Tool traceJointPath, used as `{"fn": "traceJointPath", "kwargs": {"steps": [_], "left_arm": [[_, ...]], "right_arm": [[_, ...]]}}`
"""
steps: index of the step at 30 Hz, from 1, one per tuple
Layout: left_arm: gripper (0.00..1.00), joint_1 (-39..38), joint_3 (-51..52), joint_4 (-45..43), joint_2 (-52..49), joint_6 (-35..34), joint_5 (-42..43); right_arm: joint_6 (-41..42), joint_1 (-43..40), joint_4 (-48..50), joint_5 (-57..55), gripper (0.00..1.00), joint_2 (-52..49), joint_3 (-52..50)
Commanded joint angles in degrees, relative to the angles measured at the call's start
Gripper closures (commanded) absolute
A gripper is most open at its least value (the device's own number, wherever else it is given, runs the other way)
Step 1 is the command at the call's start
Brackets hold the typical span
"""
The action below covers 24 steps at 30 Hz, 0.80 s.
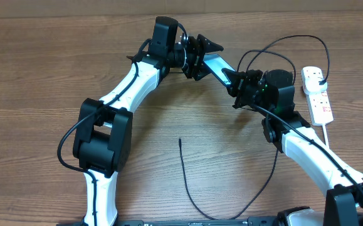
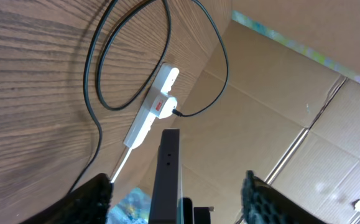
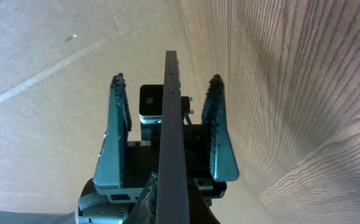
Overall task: Plug charger to phone and switch on socket
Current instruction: 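Move the left gripper back onto the phone's top edge and grasp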
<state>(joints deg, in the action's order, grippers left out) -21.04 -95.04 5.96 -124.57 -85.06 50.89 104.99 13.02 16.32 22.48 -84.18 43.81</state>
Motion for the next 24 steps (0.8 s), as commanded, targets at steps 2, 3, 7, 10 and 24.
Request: {"fn": "traceJointPath", "kwargs": {"steps": [2,3,7,10,24], "left_arm": [[0.38,-0.4,0.0,-0.2,-0.1,0.2,-0.3],[0.4,-0.4,0.0,-0.2,-0.1,0.2,-0.3],[0.44,-0.5,0.0,-0.2,-0.1,0.1,0.0],[0.45,-0.8,0.0,-0.2,-0.1,0.1,0.0],[0.6,-1.2,0.0,-0.2,-0.1,-2.0,0.0]], "right_arm": [[-0.5,0.9,1.2,0.0,0.96,0.2,1.1],[-0.5,1.0,1.2,0.0,0.96,0.2,1.1],[-0.5,1.2,1.2,0.0,0.96,0.2,1.1],[-0.5,1.2,1.2,0.0,0.96,0.2,1.1],[-0.5,1.2,0.9,0.0,0.96,0.2,1.1]]}}
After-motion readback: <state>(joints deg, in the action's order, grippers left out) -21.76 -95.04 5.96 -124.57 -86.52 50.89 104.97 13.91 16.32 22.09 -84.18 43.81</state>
